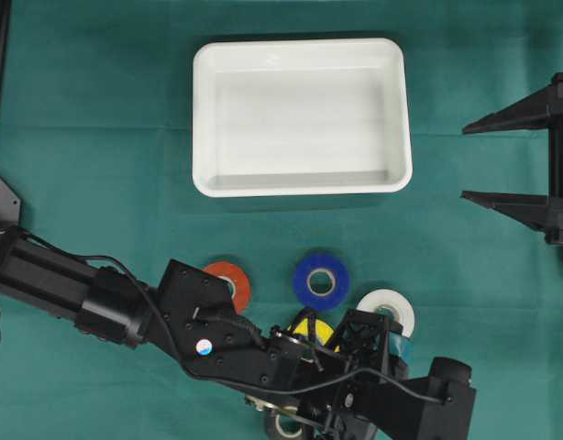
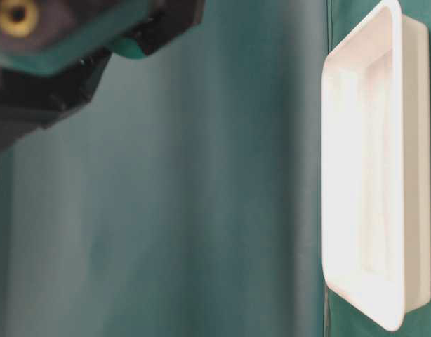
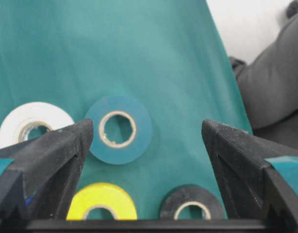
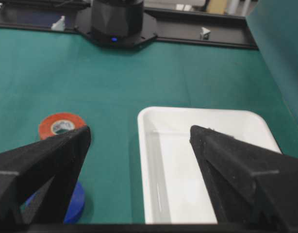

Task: Pick up the tape from a random location and place it into the white case.
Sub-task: 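Reach the left gripper over the rolls toward the dark teal tape, then lower the left gripper and pinch the teal tape roll's rim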

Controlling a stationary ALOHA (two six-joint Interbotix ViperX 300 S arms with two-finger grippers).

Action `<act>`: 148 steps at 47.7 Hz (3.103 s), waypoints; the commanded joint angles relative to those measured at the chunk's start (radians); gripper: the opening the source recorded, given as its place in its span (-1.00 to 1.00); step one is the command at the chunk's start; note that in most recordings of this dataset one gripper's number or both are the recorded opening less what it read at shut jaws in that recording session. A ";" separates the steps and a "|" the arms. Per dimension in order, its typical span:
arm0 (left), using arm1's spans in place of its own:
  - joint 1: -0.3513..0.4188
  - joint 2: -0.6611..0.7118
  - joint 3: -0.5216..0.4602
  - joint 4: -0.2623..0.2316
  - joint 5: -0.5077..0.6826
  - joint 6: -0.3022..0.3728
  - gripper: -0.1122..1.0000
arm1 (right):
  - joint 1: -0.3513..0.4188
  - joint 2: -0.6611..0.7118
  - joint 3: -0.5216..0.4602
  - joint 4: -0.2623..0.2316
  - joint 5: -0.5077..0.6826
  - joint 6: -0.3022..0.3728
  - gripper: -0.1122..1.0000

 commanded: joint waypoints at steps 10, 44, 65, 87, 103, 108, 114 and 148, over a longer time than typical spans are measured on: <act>-0.002 -0.014 -0.025 0.003 -0.017 -0.002 0.98 | 0.000 0.006 -0.028 -0.002 -0.005 0.000 0.87; 0.025 0.109 -0.003 0.003 -0.087 -0.003 0.98 | -0.002 0.020 -0.025 -0.002 -0.005 0.000 0.87; 0.015 0.179 -0.003 0.003 -0.115 -0.046 0.98 | 0.000 0.035 -0.021 -0.002 -0.005 0.002 0.87; -0.002 0.216 0.011 0.003 -0.140 -0.100 0.98 | 0.000 0.087 -0.017 0.002 -0.031 0.003 0.87; 0.011 0.230 0.077 0.003 -0.207 -0.100 0.94 | -0.002 0.087 -0.015 0.002 -0.026 0.003 0.87; 0.011 0.230 0.091 0.003 -0.219 -0.100 0.94 | -0.002 0.087 -0.014 0.002 -0.028 0.003 0.87; 0.011 0.232 0.084 0.003 -0.219 -0.100 0.88 | 0.000 0.087 -0.015 0.000 -0.028 0.003 0.87; 0.003 0.225 0.031 0.003 -0.179 -0.098 -0.41 | 0.000 0.087 -0.015 0.000 -0.026 0.003 0.87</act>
